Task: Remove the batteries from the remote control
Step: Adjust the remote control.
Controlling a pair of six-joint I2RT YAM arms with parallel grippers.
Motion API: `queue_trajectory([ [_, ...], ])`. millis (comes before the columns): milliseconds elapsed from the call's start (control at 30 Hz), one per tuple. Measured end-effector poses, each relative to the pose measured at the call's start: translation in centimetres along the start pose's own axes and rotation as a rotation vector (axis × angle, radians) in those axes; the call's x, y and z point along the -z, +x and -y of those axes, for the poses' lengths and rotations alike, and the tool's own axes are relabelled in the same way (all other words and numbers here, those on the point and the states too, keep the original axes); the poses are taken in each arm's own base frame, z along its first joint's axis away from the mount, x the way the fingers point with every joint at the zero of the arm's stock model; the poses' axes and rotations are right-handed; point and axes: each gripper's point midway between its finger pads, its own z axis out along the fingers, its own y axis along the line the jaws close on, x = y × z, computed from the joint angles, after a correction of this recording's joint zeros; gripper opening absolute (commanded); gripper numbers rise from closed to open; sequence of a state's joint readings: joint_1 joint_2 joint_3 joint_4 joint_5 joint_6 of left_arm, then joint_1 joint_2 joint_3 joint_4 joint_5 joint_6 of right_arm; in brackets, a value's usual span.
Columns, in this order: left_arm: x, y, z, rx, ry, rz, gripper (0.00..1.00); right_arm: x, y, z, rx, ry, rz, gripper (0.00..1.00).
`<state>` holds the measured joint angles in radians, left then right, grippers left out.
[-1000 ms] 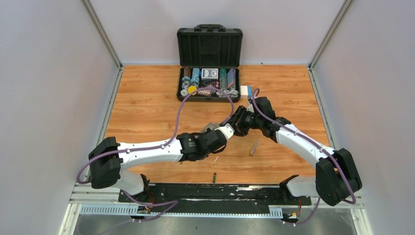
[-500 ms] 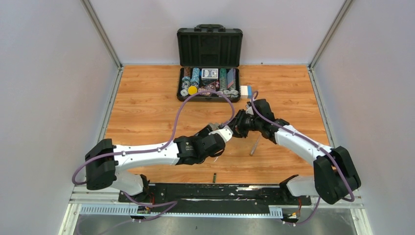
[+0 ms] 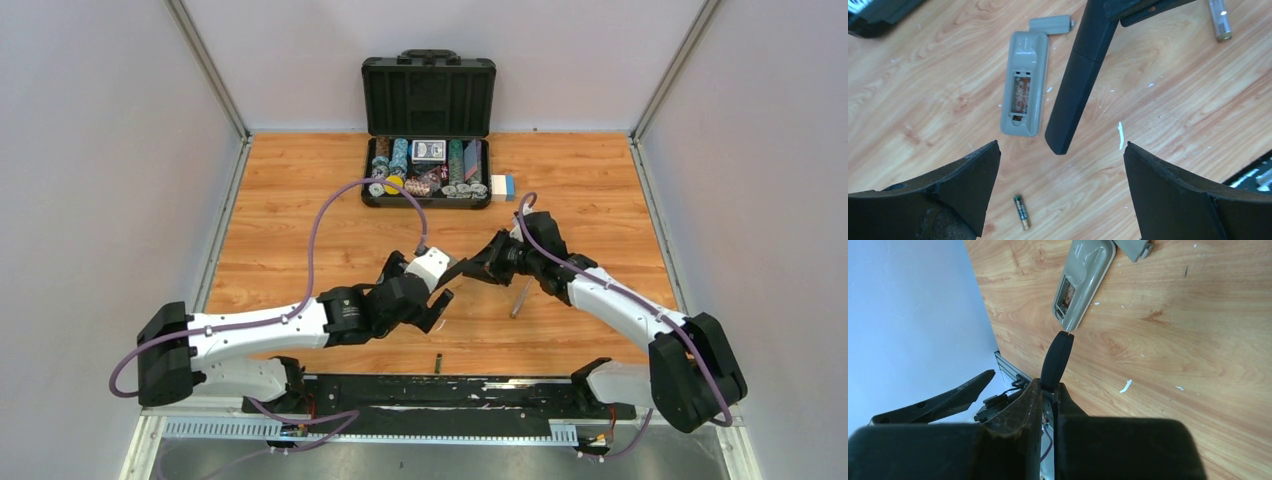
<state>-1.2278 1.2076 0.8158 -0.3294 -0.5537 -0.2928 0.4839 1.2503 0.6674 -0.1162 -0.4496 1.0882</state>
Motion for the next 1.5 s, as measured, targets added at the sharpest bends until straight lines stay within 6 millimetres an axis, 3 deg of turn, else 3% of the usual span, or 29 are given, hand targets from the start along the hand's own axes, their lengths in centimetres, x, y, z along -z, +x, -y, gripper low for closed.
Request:
queue_trajectory([
  [100,0.1,0.3,-0.3,0.095,0.035,0.003,1.00,0.0,-0.2,0.1,0.025,0.000,0.014,0.00],
  [300,-0.3,0.6,-3.1,0.389,0.105,0.030,1.00,0.2,0.1,1.0,0.084,-0.021,0.031,0.00],
  [467,-0.4,-0.1,-1.5,0.559,0.259,0.043,1.00,0.8,0.5,0.8,0.138,-0.084,0.050,0.00],
  [633,-0.5,-0.8,0.4,0.708,0.413,0.047,1.00,2.0,0.5,-0.8,0.235,-0.177,0.090,0.00],
  [867,-0.6,0.3,-0.7,0.864,0.456,0.064,1.00,4.8,0.5,-4.2,0.378,-0.318,0.167,0.00],
  [1100,0.6,-3.1,-1.2,0.956,0.564,0.186,1.00,6.1,0.8,-5.3,0.437,-0.379,0.199,0.00],
  [1400,0.7,-4.2,-0.4,1.033,0.681,0.217,1.00,6.7,1.1,-6.1,0.461,-0.443,0.207,0.00],
  [1500,1.0,-4.6,-0.3,1.057,0.713,0.235,0.90,7.0,1.2,-6.5,0.459,-0.464,0.209,0.00],
])
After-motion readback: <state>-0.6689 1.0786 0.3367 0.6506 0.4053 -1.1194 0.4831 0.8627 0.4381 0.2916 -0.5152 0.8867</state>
